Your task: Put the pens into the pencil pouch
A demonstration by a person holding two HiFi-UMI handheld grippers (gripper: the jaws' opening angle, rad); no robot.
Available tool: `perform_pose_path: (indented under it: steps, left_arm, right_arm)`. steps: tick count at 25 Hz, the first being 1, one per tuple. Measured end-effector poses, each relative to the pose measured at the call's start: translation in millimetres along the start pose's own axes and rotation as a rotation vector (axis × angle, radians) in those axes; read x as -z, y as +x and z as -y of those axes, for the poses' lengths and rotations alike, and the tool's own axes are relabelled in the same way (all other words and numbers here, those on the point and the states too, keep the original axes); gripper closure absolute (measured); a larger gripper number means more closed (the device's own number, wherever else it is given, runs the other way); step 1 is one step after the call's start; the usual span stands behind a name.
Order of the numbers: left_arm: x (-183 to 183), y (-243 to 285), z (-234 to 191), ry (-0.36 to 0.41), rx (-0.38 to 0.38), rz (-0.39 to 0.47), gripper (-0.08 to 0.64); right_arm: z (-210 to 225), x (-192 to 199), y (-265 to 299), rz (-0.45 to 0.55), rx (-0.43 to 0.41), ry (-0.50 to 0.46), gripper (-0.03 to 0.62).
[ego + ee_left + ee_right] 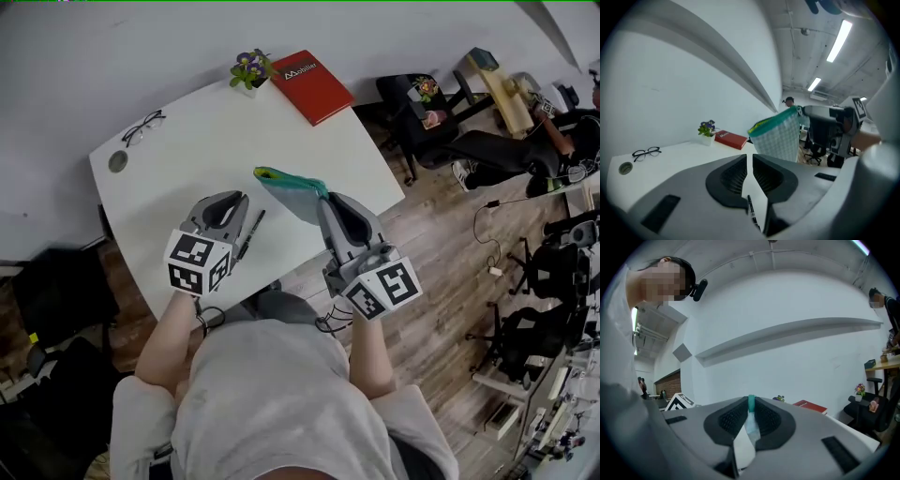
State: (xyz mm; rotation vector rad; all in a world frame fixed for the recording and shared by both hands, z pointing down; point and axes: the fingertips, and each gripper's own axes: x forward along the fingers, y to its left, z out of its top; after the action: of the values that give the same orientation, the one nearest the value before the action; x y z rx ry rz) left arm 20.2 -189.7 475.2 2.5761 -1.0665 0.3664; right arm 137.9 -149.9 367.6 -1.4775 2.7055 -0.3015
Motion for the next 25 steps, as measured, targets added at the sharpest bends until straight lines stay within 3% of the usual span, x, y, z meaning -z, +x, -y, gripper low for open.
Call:
perform_pose_path:
  steps: [4, 6, 13, 18, 25]
  left_arm:
    - [41, 33, 13, 0.029, 0.071, -0.185, 0.518]
    - [61, 46, 16, 0.048, 0.091, -0.272, 0.463]
    - [117, 78, 17, 0.113, 0.103, -0.504, 0.428]
    - [143, 89, 17, 0.133, 0.099, -0.618, 0.426]
    - [161, 100, 9, 0.182, 0.064, -0.709, 0.426]
  right_arm:
    - [13, 2, -15, -0.001, 0.049, 0.014, 0.532]
    - [18, 4, -22, -0.001, 0.071, 0.021, 0.532]
    - [34, 12, -43, -0.01, 0.136, 0.04, 0.532]
    - [39, 15, -55, -0.016, 0.164, 0.051, 0.532]
    - [45, 21, -56, -0.031, 0.183, 0.054, 0.532]
